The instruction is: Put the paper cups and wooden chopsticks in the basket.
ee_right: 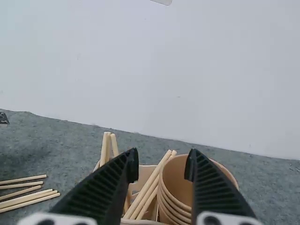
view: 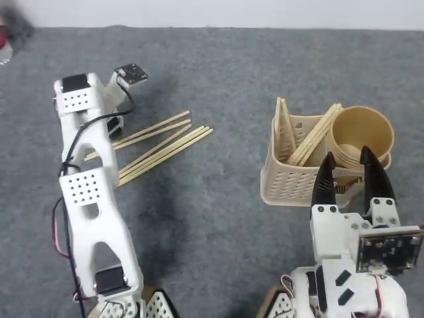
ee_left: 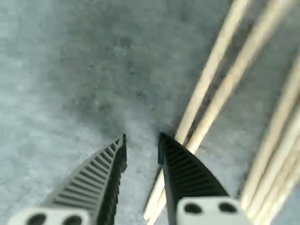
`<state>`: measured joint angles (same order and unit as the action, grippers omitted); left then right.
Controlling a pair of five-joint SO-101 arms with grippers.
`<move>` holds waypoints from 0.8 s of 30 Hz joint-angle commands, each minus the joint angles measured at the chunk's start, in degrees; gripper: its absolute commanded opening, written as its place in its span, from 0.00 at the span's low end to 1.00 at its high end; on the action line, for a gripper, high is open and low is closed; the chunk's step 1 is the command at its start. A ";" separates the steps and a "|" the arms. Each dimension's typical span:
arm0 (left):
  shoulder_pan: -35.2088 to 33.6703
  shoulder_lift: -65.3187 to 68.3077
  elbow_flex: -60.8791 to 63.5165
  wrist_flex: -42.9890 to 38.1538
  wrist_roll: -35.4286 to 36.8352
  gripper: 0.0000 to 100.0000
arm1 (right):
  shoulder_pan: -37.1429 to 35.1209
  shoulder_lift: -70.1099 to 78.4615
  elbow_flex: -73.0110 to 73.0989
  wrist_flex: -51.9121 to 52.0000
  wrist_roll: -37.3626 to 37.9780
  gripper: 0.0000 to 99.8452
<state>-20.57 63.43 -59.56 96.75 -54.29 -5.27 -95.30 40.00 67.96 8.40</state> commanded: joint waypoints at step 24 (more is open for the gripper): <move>27.43 -18.37 33.27 3.78 -1.67 0.11 | -0.04 -0.04 2.20 0.13 4.66 0.17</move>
<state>3.16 50.07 -31.34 98.68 -55.60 -5.36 -95.30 42.46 67.96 12.26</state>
